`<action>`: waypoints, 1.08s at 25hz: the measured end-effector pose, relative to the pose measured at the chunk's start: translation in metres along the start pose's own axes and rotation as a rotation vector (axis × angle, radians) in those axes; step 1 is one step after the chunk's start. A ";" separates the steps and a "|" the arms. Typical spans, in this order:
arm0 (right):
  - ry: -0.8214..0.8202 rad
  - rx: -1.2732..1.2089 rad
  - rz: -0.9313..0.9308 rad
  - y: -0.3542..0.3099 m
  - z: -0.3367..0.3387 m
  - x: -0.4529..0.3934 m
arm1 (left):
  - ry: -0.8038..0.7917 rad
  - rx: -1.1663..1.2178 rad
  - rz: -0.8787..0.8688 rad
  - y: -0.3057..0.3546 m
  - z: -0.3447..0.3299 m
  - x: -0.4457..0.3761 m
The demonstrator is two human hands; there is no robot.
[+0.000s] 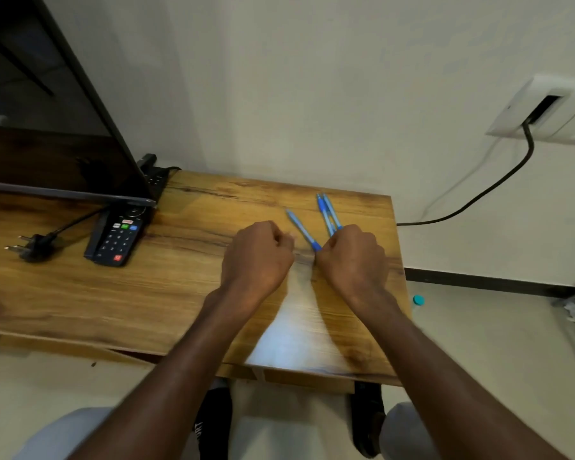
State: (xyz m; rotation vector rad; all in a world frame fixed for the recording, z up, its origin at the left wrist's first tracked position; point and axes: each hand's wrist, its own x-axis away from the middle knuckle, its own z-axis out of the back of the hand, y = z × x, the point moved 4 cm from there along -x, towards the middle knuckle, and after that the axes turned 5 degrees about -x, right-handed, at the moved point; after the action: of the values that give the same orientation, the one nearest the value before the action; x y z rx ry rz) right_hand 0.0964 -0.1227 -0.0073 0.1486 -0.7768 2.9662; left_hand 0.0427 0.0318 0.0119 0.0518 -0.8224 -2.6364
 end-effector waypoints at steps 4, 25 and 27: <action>-0.175 -0.603 -0.194 -0.012 -0.009 0.012 | -0.023 0.270 0.096 -0.001 0.005 -0.003; -0.381 -1.335 -0.160 -0.010 0.016 0.014 | -0.404 0.711 0.013 0.001 0.009 0.009; -0.394 -1.383 -0.202 -0.008 0.015 0.015 | -0.386 0.694 -0.012 0.004 0.010 0.011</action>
State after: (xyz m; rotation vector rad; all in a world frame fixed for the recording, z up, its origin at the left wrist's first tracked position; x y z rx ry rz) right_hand 0.0838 -0.1224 0.0108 0.6222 -2.3686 1.6258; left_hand 0.0327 0.0299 0.0237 -0.2754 -1.8305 -2.2664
